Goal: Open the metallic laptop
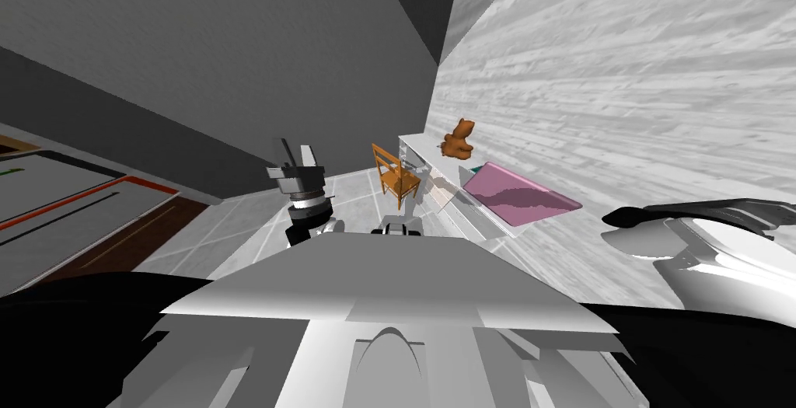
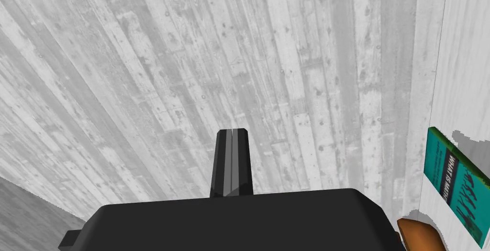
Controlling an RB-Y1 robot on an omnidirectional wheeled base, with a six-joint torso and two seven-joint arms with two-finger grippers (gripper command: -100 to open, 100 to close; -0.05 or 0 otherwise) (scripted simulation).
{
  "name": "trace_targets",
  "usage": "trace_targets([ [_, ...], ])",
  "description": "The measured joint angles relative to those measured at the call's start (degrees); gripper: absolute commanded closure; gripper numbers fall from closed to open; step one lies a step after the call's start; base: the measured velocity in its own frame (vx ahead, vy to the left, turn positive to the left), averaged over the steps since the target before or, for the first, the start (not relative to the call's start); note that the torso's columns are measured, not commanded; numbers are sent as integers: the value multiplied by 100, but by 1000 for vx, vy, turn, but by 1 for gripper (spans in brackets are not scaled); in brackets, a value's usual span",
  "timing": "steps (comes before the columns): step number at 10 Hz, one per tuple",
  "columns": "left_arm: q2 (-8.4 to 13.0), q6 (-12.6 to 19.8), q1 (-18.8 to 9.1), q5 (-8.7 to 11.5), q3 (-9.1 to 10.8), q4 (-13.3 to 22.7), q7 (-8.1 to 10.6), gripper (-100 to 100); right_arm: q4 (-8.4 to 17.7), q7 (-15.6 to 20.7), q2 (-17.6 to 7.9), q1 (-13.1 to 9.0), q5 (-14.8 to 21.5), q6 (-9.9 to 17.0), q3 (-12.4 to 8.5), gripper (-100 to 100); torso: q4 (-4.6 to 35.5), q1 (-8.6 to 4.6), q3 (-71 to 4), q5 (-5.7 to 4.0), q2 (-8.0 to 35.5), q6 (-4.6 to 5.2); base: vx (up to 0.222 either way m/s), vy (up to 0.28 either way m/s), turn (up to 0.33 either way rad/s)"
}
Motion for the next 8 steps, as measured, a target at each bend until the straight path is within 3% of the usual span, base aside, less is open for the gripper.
trace_targets([
  [1,0,0,1,0,0,0,0,0,75,166,9,-110,14,2,5,100,-6,2,-12,2,-15,-6,23,12,6],
  [2,0,-1,1,0,0,-1,0,0,98,313,10,-151,17,1,8,100,-4,-4,-7,0,-6,-6,-153,-46,311],
  [3,0,0,-2,0,0,0,0,0,198,495,31,-332,-148,112,-115,100,13,-25,29,-5,57,-13,-190,-62,363],
  [5,0,0,-1,0,0,0,0,0,628,800,19,-744,-273,114,-310,100,14,-17,29,-7,42,9,-81,-19,23],
  [7,0,0,1,0,0,0,0,0,765,1139,26,-896,-311,152,-338,100,-3,0,-6,1,-6,-5,2,6,-15],
  [8,0,0,1,0,0,-1,0,0,793,1288,21,-916,-310,142,-337,100,-3,-5,-5,0,-3,-6,-160,-36,347],
])
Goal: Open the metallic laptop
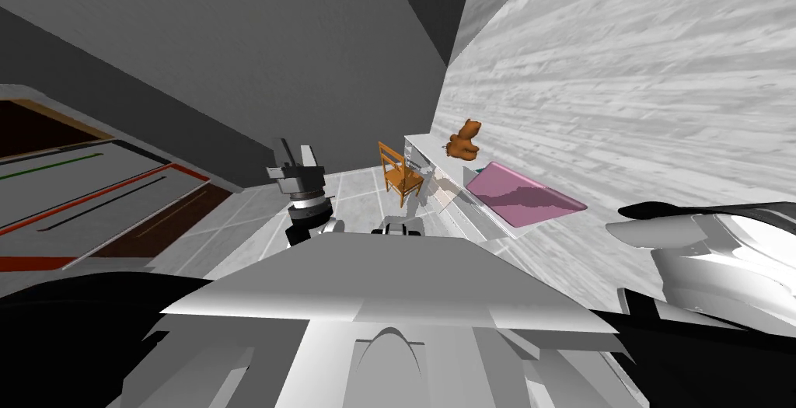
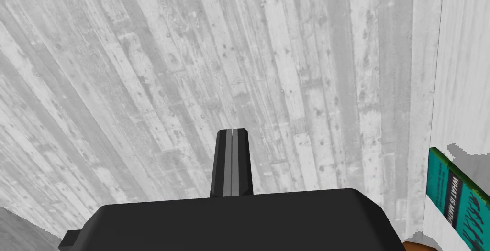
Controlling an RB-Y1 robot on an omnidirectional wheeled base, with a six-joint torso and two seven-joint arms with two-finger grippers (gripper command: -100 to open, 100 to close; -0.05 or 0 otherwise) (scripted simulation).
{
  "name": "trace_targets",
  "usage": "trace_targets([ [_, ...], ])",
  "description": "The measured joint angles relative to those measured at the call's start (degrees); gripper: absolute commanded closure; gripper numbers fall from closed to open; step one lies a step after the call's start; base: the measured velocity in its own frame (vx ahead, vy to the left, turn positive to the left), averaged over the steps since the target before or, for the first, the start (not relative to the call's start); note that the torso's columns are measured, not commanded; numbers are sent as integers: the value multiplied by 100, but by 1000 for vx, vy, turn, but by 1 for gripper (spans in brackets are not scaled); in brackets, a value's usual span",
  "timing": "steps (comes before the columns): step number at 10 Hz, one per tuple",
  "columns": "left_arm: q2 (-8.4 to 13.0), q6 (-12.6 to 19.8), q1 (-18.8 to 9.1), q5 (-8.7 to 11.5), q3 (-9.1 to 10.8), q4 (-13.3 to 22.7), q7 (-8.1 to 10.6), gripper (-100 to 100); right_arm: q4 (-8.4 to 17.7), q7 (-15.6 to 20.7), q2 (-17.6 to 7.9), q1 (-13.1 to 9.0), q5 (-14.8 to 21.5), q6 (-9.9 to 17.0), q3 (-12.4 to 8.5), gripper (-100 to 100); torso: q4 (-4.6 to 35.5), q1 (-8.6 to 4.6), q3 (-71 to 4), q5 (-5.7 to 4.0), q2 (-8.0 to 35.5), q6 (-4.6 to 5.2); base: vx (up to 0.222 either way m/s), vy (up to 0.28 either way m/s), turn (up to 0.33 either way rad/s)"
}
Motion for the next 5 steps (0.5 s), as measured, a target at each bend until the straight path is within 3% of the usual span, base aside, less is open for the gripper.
trace_targets([
  [1,0,1,-3,0,-1,1,0,0,227,142,-3,-241,-102,42,-115,100,14,-15,32,-4,56,-9,-224,-66,306],
  [2,0,1,-3,0,0,1,0,0,407,313,-20,-396,-279,83,-271,100,26,-24,52,-8,78,11,-122,-27,86],
  [5,0,0,0,0,0,0,0,0,705,801,1,-743,-328,123,-345,100,-3,6,-7,2,-12,1,-1,12,-13],
])
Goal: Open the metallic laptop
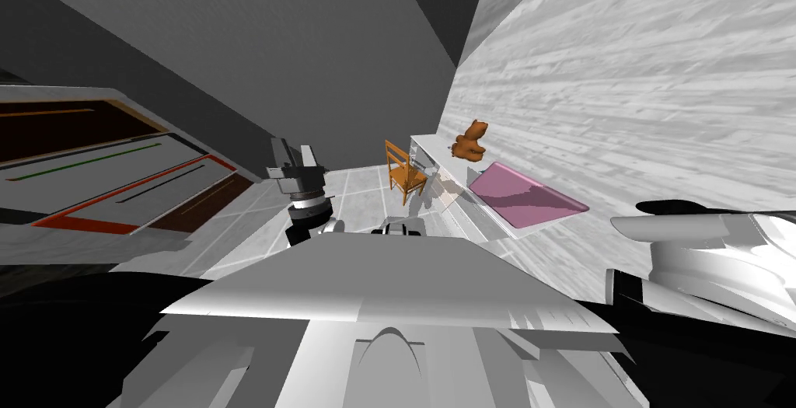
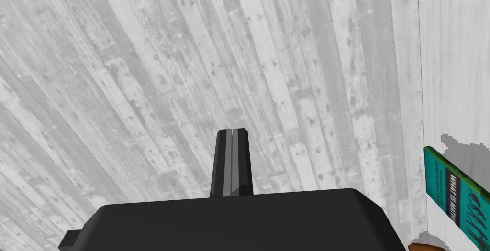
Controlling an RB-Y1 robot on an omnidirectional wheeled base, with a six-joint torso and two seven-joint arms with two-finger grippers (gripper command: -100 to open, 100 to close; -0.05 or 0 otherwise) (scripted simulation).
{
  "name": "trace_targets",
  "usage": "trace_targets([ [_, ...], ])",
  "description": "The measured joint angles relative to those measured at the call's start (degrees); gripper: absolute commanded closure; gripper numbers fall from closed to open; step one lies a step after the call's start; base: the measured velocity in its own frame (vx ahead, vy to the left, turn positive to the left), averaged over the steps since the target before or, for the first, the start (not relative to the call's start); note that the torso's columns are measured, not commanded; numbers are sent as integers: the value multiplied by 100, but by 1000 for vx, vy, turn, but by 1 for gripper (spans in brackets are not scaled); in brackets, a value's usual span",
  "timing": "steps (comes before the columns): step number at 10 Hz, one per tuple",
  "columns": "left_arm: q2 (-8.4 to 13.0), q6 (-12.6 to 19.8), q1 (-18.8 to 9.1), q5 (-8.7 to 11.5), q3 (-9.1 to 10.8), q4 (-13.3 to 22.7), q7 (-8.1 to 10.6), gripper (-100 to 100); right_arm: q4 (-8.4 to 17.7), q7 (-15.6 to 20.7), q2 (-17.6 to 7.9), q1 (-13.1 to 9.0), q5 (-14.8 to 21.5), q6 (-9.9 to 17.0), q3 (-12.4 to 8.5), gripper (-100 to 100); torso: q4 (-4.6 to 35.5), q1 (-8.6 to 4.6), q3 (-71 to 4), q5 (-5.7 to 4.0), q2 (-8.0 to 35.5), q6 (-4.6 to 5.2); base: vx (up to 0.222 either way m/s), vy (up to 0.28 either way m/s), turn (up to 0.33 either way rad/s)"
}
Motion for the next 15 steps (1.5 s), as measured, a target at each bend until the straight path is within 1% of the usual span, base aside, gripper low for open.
trace_targets([
  [1,0,0,0,0,0,0,0,0,4,164,0,-15,-4,5,0,100,3,-7,6,-2,10,-1,-158,-17,344],
  [2,0,0,-3,0,-1,0,0,0,145,333,0,-129,-183,58,-180,100,19,-18,43,-6,74,-8,-222,-15,363],
  [3,0,1,-3,0,0,1,0,0,383,491,-22,-356,-269,94,-267,100,30,-18,61,-7,93,5,-124,-8,65],
  [4,0,1,-2,0,0,1,0,0,620,650,-36,-573,-306,100,-298,100,21,-19,42,-7,59,15,-39,-12,-61],
  [5,0,0,0,0,0,0,0,0,666,824,-10,-684,-345,127,-336,100,8,-17,15,-6,19,7,4,-11,-24],
  [6,0,0,0,0,0,0,0,0,691,989,2,-750,-339,142,-342,100,1,-14,2,-5,2,-1,17,-2,8],
  [7,0,0,0,0,0,0,0,0,707,1146,3,-778,-332,143,-339,100,2,-9,6,-4,10,-1,-162,-10,380],
  [8,0,1,-3,0,-1,1,0,0,810,1324,18,-891,-517,219,-516,100,19,-9,41,-4,71,-11,-231,-30,377],
  [9,0,1,-3,0,0,1,0,0,955,1513,11,-1053,-650,283,-636,100,30,-16,61,-5,94,6,-119,-4,33],
  [10,0,1,-1,0,0,1,0,0,1038,1700,37,-1186,-698,329,-690,100,21,-14,41,-6,56,17,-30,18,-87],
  [11,0,0,0,0,0,0,0,0,1221,1876,10,-1362,-694,310,-692,100,6,-8,12,-3,16,7,10,12,-22],
  [12,0,0,0,0,0,0,0,0,1356,2039,2,-1483,-673,282,-685,100,0,-10,0,-4,0,-2,22,5,20],
  [13,0,0,1,0,0,0,0,0,1391,2167,9,-1522,-668,278,-685,100,2,-14,6,-5,9,-1,-156,11,393],
  [14,0,1,-3,0,-1,1,0,0,1364,2366,64,-1598,-884,422,-878,100,18,-8,42,-5,71,-11,-245,3,308],
  [15,0,1,-3,0,0,1,0,0,1477,2548,38,-1749,-973,477,-994,100,26,-12,62,-16,90,-15,-140,3,47],
])
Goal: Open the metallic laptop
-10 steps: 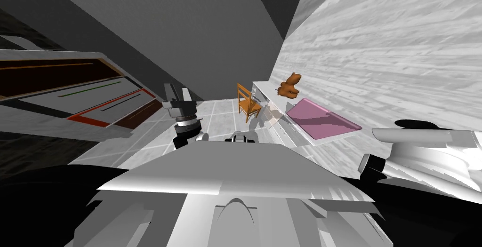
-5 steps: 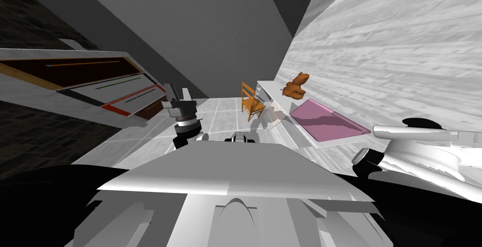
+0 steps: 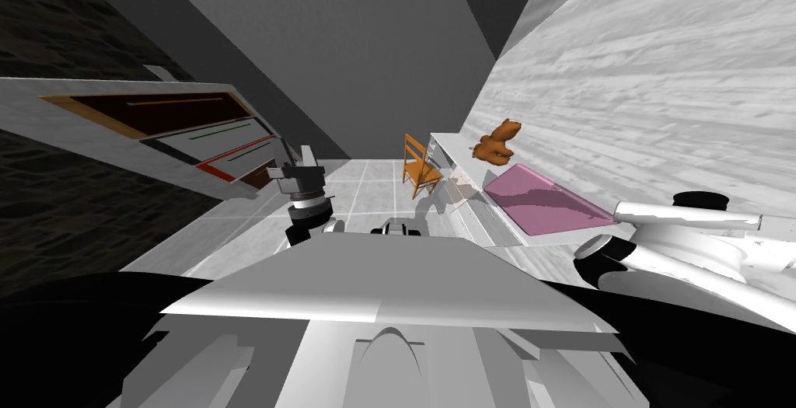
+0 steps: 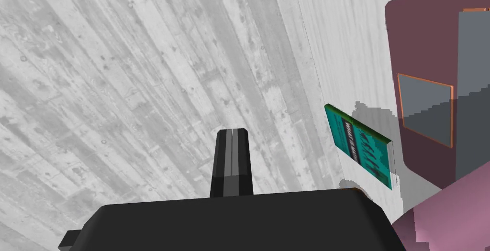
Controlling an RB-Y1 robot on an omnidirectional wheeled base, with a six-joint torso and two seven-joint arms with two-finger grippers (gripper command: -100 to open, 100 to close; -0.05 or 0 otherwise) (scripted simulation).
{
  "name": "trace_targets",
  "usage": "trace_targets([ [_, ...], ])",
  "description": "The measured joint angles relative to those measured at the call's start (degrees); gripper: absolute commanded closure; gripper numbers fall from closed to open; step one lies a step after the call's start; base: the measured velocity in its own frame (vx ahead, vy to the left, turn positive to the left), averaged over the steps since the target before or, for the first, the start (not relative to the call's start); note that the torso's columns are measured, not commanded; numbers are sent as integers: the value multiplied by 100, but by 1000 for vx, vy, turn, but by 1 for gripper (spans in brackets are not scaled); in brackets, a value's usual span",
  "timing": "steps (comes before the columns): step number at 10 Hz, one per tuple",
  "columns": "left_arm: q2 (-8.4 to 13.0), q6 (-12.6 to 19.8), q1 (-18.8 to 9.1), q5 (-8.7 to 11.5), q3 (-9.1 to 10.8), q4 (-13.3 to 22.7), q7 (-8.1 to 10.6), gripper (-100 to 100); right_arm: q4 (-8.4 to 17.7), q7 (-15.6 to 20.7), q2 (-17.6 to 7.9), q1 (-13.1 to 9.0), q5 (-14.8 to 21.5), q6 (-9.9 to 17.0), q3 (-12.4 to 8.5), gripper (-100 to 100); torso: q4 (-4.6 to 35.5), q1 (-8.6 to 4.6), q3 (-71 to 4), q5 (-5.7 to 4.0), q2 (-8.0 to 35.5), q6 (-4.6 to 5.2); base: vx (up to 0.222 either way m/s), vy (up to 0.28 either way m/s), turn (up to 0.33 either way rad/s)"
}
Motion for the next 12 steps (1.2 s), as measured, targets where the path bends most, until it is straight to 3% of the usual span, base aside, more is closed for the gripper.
trace_targets([
  [2,0,-1,3,0,1,-1,0,0,345,306,-14,-371,-15,-40,-26,100,-24,-11,-56,5,-86,17,-7,-5,-31],
  [3,1,-1,4,0,1,-1,0,0,650,442,-71,-567,23,-93,7,100,-30,-8,-67,8,-98,13,28,-7,9],
  [4,1,-1,4,0,1,-1,0,0,622,590,-34,-549,-16,-74,-24,100,-25,-3,-57,10,-82,15,-121,-3,240],
  [5,0,0,1,0,0,-1,0,0,727,752,-41,-657,-174,10,-202,100,-20,-12,-31,-15,-47,-40,-205,11,295],
  [6,0,0,0,0,0,0,0,0,1047,870,-116,-915,-223,-2,-273,100,-22,-27,-29,-32,-53,-49,-150,13,150],
  [8,0,-1,3,0,1,-1,0,0,1456,1215,-127,-1260,-340,-27,-359,100,-36,-36,-68,-19,-110,-6,-38,18,-5],
  [10,1,-1,4,0,1,-1,0,0,1360,1526,-52,-1303,-344,41,-371,100,-35,-33,-69,-14,-107,-10,15,2,-25],
  [11,1,-1,4,0,1,-1,0,0,1345,1563,-60,-1297,-343,55,-374,-100,-29,-35,-56,-15,-87,-11,-76,-79,173],
  [12,1,-1,3,0,2,-1,0,0,1365,1481,-17,-1311,-343,-44,-290,-100,-22,-60,-41,-23,-63,-25,-118,-123,46],
])
